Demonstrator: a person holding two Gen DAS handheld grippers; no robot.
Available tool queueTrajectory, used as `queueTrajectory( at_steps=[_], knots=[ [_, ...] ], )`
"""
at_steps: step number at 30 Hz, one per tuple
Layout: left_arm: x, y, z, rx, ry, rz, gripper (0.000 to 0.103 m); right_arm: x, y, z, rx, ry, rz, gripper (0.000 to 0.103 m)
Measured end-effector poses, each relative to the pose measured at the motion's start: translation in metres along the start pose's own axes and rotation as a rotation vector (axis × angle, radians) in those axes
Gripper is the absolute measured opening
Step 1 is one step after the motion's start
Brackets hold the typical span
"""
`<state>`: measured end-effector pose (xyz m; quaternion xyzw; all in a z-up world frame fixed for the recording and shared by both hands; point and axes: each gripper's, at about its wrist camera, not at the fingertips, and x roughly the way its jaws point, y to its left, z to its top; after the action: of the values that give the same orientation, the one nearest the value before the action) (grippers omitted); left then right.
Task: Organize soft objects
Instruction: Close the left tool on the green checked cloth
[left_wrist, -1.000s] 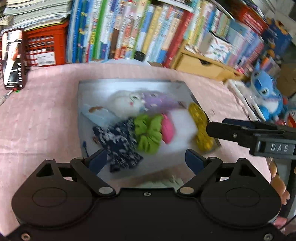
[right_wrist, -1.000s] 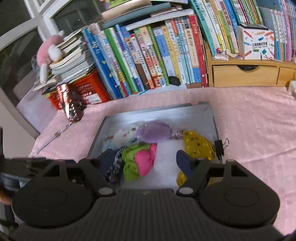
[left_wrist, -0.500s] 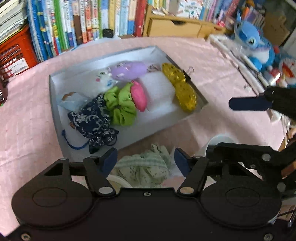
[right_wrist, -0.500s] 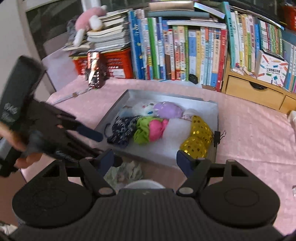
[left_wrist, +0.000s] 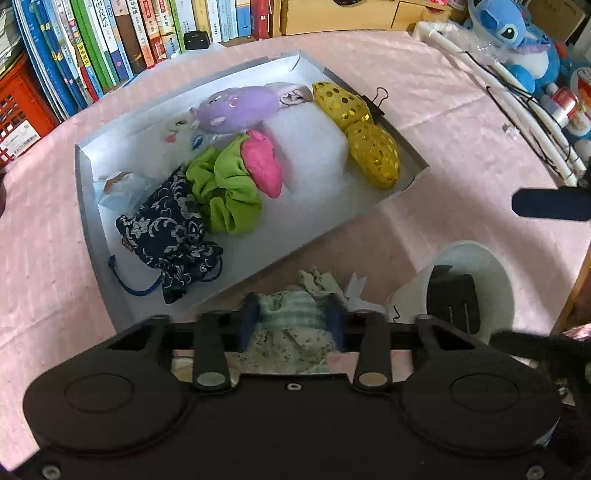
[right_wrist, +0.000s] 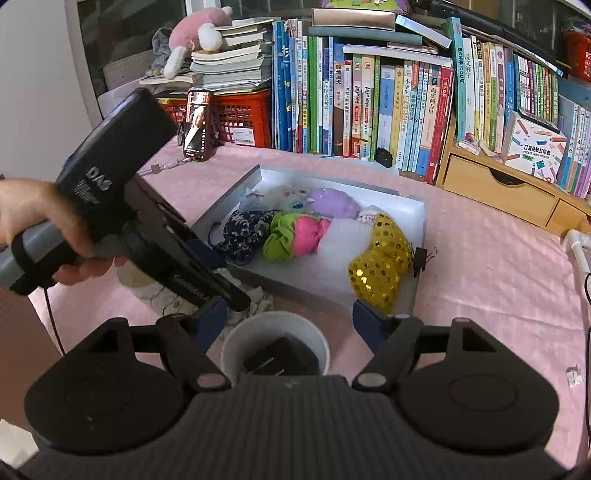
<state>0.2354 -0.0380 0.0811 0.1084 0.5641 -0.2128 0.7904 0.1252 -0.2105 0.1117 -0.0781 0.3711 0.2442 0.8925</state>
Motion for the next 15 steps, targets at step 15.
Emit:
queueTrajectory(
  at_steps=[15],
  knots=[
    [-0.056, 0.010, 0.004, -0.063, -0.217, 0.027, 0.012, -0.002, 0.079, -0.037, -0.323, -0.033, -0.060, 0.078]
  ],
)
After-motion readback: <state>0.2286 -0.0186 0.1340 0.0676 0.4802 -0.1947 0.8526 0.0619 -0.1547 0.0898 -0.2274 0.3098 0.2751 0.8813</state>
